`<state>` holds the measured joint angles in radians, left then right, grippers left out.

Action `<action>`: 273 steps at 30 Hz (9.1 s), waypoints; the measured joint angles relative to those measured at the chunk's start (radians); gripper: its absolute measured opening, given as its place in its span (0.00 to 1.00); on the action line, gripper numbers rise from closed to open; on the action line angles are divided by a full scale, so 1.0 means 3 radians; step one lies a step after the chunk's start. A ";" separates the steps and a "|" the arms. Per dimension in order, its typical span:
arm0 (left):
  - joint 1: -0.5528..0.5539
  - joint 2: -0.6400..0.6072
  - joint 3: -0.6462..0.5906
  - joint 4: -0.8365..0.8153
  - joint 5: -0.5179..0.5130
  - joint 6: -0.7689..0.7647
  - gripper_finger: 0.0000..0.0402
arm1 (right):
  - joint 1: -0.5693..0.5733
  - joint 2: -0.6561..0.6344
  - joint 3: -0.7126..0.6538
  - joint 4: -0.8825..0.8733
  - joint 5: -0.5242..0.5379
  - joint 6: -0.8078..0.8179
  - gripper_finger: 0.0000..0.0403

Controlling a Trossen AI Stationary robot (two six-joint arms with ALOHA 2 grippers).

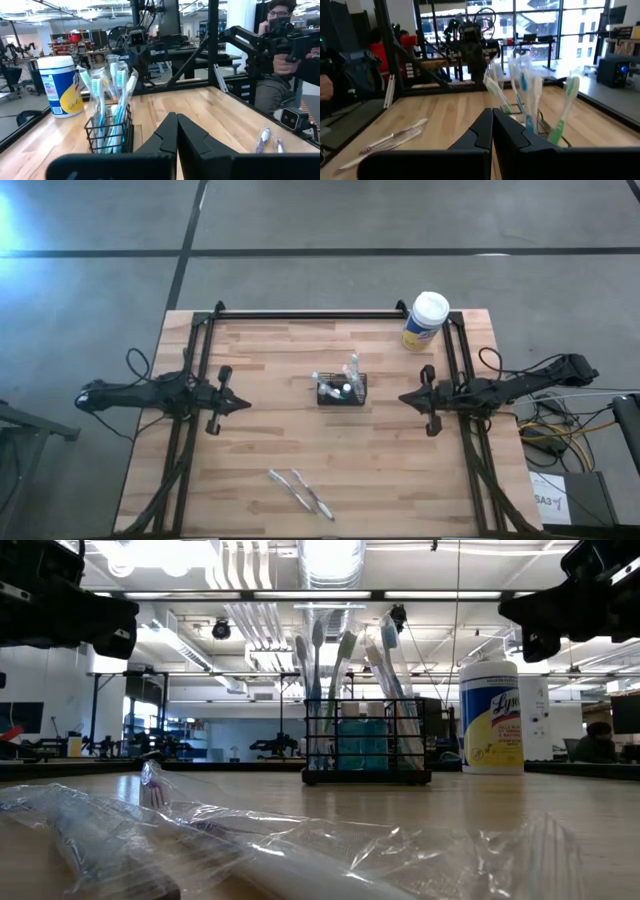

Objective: Pick & Place toothbrushing station
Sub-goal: Put the right purple toothbrush into the wire organizer

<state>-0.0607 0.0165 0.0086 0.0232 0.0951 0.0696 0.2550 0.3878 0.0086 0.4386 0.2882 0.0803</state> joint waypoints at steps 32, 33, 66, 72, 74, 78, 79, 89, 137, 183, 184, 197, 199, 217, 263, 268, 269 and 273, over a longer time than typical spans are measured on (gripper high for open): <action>0.0000 0.0084 -0.0008 -0.0043 -0.0058 -0.0064 0.04 | 0.0570 0.3165 0.2575 -0.1092 0.0198 0.0905 0.02; 0.0001 0.0083 -0.0009 -0.0044 -0.0058 -0.0066 0.04 | 0.0618 0.3344 0.2751 -0.1112 0.0199 0.0908 0.02; 0.0000 0.0091 -0.0009 -0.0042 -0.0044 -0.0250 0.03 | 0.0573 0.6956 0.7477 -0.4701 -0.0343 0.2816 0.44; 0.0001 0.0098 -0.0009 -0.0042 -0.0040 -0.0334 0.02 | 0.0575 0.7108 0.7544 -0.4745 -0.0426 0.2842 0.51; 0.0000 0.0098 -0.0009 -0.0041 -0.0037 -0.0357 0.03 | 0.0575 0.7154 0.7540 -0.4763 -0.0452 0.2851 0.51; 0.0001 0.0101 -0.0009 -0.0040 -0.0033 -0.0380 0.03 | 0.0572 0.7165 0.7496 -0.4730 -0.0449 0.2851 0.52; 0.0000 0.0101 -0.0009 -0.0040 -0.0031 -0.0385 0.03 | 0.0567 0.7163 0.7478 -0.4729 -0.0443 0.2852 0.52; 0.0000 0.0102 -0.0009 -0.0040 -0.0031 -0.0441 0.03 | 0.0549 0.7141 0.7242 -0.4612 -0.0430 0.2832 0.52; 0.0001 0.0201 -0.0009 -0.0051 -0.0194 -0.0798 0.09 | 0.0593 0.4706 0.4014 -0.0538 0.0722 -0.0525 0.02; -0.0007 0.3272 0.1450 0.1819 -0.0146 -0.0516 0.67 | -0.0277 0.4668 0.3476 0.1242 -0.0088 -0.0994 0.02; -0.0007 0.3321 0.1480 0.1794 -0.0148 -0.0526 0.67 | -0.0277 0.4668 0.3480 0.1243 -0.0086 -0.0994 0.02; -0.0003 0.3492 0.1630 0.1799 -0.0171 -0.0480 0.65 | -0.0282 0.4669 0.3464 0.1243 -0.0074 -0.1043 0.02; -0.0002 0.3493 0.1629 0.1782 -0.0173 -0.0439 0.62 | -0.0284 0.4669 0.3463 0.1242 -0.0045 -0.1056 0.02; 0.0021 0.3487 0.1708 0.1663 0.0052 -0.0192 0.07 | -0.0284 0.4669 0.3484 0.1162 -0.0011 -0.1055 0.04; 0.0038 0.0175 0.0225 0.0476 -0.0449 -0.0049 0.07 | -0.0254 0.0975 0.0001 0.1344 0.0000 -0.0142 0.02; 0.0213 0.0546 0.0222 0.1103 -0.0666 0.0007 0.07 | -0.0257 0.1112 0.0003 0.1375 0.0002 -0.0195 0.02; 0.0276 0.0649 0.0251 0.1164 -0.0664 0.0075 0.06 | -0.0257 0.1118 0.0003 0.1387 0.0005 -0.0212 0.02; 0.0708 0.1114 0.0440 0.1258 -0.0585 0.0219 0.06 | -0.0256 0.1113 0.0008 0.1498 0.0006 -0.0337 0.02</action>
<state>0.1517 0.3506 0.1406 0.4007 -0.0803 0.1354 0.1783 0.7216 0.0109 0.8880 0.2901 -0.0208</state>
